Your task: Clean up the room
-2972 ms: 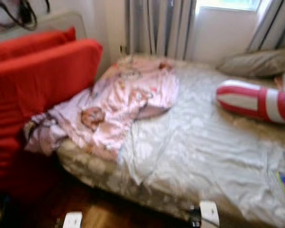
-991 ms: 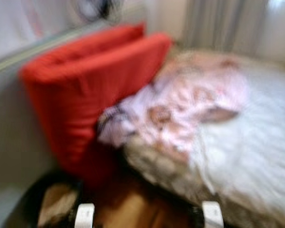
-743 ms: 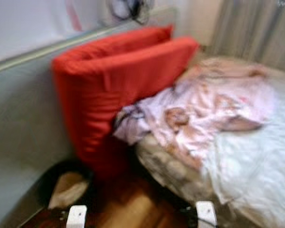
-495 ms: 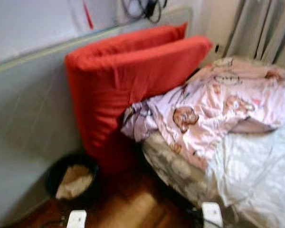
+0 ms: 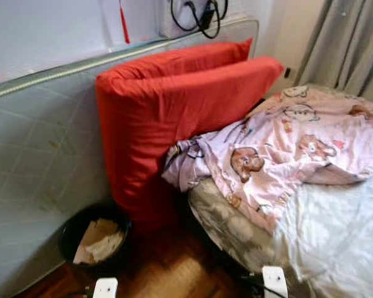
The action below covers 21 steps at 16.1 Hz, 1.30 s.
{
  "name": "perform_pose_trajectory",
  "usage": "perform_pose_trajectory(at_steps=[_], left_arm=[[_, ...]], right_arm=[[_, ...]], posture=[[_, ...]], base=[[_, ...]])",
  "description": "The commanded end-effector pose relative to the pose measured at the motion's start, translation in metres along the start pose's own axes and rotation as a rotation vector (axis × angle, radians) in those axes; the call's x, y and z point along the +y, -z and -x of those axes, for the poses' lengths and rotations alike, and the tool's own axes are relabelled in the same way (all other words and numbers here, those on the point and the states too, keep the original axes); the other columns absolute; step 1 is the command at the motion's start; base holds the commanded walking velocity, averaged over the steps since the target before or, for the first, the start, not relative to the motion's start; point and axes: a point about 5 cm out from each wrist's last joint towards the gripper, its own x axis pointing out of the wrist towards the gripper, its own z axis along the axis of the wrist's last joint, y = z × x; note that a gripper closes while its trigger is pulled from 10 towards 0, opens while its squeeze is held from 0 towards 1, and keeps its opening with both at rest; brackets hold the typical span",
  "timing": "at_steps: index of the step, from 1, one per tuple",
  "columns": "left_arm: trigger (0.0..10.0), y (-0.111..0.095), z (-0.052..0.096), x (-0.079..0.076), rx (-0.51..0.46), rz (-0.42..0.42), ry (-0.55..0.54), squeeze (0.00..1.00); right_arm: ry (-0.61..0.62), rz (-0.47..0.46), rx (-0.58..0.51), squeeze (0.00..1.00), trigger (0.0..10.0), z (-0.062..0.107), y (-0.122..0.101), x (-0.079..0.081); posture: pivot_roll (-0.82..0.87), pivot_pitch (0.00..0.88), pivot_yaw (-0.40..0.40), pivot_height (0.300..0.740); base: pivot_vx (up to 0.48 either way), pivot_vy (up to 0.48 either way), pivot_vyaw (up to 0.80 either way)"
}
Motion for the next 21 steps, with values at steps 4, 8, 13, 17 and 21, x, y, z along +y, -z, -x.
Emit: perform_pose_trajectory(at_steps=[4,8,13,17,21], left_arm=[[10.0,0.0,0.001,0.004,0.003,0.005,-0.007,0.0],[10.0,-0.001,0.002,0.01,-0.002,0.009,-0.015,0.0],[10.0,-0.001,0.001,0.01,-0.003,0.012,-0.015,0.0],[10.0,-0.002,0.0,0.004,-0.007,0.008,-0.008,0.0],[10.0,-0.005,0.0,0.002,-0.025,-0.002,-0.009,0.0]], right_arm=[[0.01,-0.025,-0.009,0.0,10.0,0.0,-0.002,-0.002],[0.012,-0.034,-0.006,0.0,10.0,-0.001,-0.003,-0.003],[0.007,-0.023,-0.017,0.0,10.0,-0.001,-0.005,-0.002],[0.005,-0.023,-0.023,0.0,10.0,-0.001,-0.006,-0.002],[-0.01,-0.021,-0.076,0.0,10.0,-0.003,-0.019,0.001]], posture=[[0.07,0.0,0.001,0.74],[0.07,0.0,0.0,0.74],[0.08,0.0,0.0,0.74],[0.07,0.0,0.0,0.74],[0.07,0.0,0.002,0.74]], base=[[0.326,0.0,0.0],[0.329,0.0,-0.12],[0.328,0.0,0.0],[0.326,0.0,0.0],[0.0,0.0,0.0]])
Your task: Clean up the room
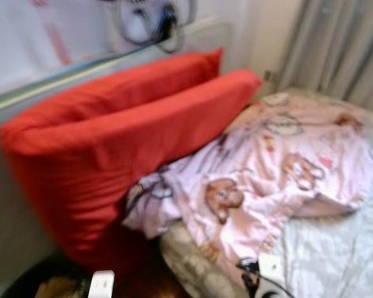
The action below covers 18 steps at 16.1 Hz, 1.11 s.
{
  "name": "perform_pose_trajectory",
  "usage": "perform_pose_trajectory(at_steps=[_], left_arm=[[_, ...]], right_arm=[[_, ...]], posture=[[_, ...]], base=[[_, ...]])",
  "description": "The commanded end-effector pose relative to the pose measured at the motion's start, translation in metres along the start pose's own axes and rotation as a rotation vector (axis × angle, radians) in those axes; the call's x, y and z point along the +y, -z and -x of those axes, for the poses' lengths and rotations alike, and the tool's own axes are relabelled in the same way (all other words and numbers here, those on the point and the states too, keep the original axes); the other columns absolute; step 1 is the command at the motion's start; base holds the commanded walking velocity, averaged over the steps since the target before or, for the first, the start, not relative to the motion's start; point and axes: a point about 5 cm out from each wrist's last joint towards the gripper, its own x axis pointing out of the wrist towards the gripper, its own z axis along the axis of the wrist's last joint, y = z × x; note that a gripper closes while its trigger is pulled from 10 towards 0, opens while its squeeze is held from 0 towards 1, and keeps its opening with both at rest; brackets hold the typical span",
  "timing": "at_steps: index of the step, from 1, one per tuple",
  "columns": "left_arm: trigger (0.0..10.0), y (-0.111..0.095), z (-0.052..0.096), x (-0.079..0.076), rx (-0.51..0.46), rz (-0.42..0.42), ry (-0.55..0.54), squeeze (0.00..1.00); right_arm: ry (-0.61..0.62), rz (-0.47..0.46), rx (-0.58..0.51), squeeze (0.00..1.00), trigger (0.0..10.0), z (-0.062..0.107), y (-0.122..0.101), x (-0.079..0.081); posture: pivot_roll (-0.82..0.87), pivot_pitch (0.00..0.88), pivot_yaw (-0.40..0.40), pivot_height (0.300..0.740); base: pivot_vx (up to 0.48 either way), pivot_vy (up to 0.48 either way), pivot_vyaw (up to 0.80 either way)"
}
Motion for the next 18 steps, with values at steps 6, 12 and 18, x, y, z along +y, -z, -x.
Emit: perform_pose_trajectory(at_steps=[6,12,18], left_arm=[[10.0,-0.09,-0.007,-0.011,-0.372,0.045,0.019,0.0],[10.0,-0.142,0.016,-0.019,-0.76,0.028,0.077,0.0],[10.0,-0.141,0.021,-0.019,-0.786,-0.005,0.103,0.0]], right_arm=[[-0.049,0.019,-0.366,0.0,10.0,-0.007,-0.085,0.009],[-0.003,-0.009,-0.594,0.0,10.0,0.005,-0.109,0.0],[0.059,-0.035,-0.61,0.0,10.0,0.008,-0.103,-0.01]], posture=[[0.06,0.0,-0.005,0.74],[0.05,0.0,-0.007,0.74],[0.06,0.0,-0.01,0.74]], base=[[0.0,0.0,0.0],[0.0,0.0,0.0],[0.0,0.0,0.0]])
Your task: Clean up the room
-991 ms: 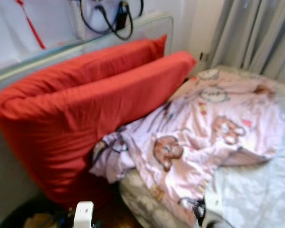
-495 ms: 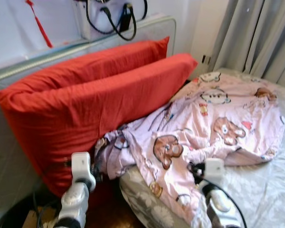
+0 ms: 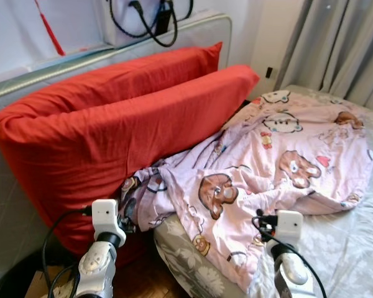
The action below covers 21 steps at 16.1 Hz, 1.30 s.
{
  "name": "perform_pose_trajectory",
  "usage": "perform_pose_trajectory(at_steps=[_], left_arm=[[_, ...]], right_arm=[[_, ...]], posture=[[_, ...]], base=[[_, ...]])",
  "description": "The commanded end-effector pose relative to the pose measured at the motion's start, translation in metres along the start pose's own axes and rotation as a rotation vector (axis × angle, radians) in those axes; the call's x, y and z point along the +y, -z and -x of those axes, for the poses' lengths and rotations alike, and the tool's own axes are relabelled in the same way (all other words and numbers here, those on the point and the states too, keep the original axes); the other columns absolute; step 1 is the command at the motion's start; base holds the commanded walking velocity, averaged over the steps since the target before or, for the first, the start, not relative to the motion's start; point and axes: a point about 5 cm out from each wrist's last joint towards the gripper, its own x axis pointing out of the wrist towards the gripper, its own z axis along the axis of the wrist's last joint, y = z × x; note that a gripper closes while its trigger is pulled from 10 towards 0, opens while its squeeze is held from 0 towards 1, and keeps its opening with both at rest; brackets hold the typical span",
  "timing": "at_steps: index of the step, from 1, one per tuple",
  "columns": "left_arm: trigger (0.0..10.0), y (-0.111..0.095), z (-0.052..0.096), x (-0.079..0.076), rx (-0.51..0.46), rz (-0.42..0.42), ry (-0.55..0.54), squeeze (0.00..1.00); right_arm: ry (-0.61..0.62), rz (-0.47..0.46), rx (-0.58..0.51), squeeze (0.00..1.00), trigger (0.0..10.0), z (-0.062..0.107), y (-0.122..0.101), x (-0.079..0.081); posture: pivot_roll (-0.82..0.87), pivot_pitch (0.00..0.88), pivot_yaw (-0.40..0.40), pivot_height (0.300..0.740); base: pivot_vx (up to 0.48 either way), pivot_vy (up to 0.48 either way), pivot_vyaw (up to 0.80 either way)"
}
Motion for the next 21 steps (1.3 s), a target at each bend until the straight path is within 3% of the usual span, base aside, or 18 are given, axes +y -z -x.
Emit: perform_pose_trajectory(at_steps=[1,8,12,21], left_arm=[[10.0,0.005,0.004,0.001,0.026,-0.002,0.004,0.0],[10.0,0.002,0.0,-0.004,0.022,0.014,0.021,0.0],[10.0,0.003,0.001,0.0,0.038,0.016,0.017,0.0],[10.0,0.003,-0.001,-0.003,0.044,0.018,0.035,0.0]], right_arm=[[0.007,-0.005,-0.013,0.0,10.0,0.001,-0.001,-0.001],[-0.009,0.005,0.047,0.0,10.0,-0.001,0.004,0.006],[-0.044,0.008,0.042,0.0,10.0,0.0,0.005,0.013],[-0.052,0.024,0.079,0.0,10.0,0.001,0.009,0.015]], posture=[[0.06,0.0,-0.009,0.74],[0.06,0.0,-0.009,0.74],[0.06,0.0,-0.008,0.705],[0.06,0.0,-0.002,0.7]], base=[[0.0,0.0,0.0],[0.0,0.0,0.0],[0.0,0.0,0.0],[0.0,0.0,0.0]])
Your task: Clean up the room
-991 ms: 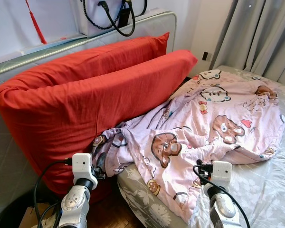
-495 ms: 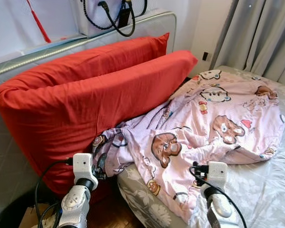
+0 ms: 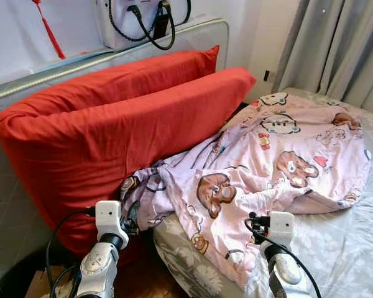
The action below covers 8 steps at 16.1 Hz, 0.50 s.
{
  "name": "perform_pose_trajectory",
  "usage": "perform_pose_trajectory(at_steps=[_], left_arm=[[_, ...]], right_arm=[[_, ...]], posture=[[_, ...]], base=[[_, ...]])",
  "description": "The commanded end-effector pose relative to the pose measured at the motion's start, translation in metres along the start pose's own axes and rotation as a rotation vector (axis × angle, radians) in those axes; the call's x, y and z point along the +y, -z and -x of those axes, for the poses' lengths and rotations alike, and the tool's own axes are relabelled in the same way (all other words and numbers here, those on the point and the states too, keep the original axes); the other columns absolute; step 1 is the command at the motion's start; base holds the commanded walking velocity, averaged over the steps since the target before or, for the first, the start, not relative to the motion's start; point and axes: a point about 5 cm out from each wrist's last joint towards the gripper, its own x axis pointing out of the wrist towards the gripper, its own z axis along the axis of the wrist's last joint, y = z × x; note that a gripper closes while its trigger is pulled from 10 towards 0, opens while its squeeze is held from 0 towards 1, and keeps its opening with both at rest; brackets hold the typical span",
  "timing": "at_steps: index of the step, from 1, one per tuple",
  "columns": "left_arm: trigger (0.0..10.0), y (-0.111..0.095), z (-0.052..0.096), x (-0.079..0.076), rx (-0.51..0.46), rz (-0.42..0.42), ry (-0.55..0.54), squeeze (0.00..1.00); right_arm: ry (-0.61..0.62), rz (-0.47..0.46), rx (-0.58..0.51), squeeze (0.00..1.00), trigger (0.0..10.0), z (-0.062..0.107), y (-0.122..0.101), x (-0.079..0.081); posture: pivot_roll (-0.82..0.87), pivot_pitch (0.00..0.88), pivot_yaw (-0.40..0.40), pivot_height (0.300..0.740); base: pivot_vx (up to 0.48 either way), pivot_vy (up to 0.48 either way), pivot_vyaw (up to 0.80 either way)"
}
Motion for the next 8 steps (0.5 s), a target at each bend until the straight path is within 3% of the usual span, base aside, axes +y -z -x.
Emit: perform_pose_trajectory(at_steps=[1,8], left_arm=[[10.0,-0.001,-0.0014,0.0007,0.006,-0.007,0.007,0.0],[10.0,-0.0028,-0.0042,-0.0006,0.005,-0.005,0.01,0.0]], right_arm=[[-0.009,0.008,0.01,0.0,10.0,0.0004,0.0014,0.0006],[-0.014,0.011,0.025,0.0,10.0,0.0004,0.0031,0.0029]], posture=[[0.06,0.0,-0.002,0.69],[0.06,0.0,-0.003,0.69]], base=[[0.0,0.0,0.0],[0.0,0.0,0.0]])
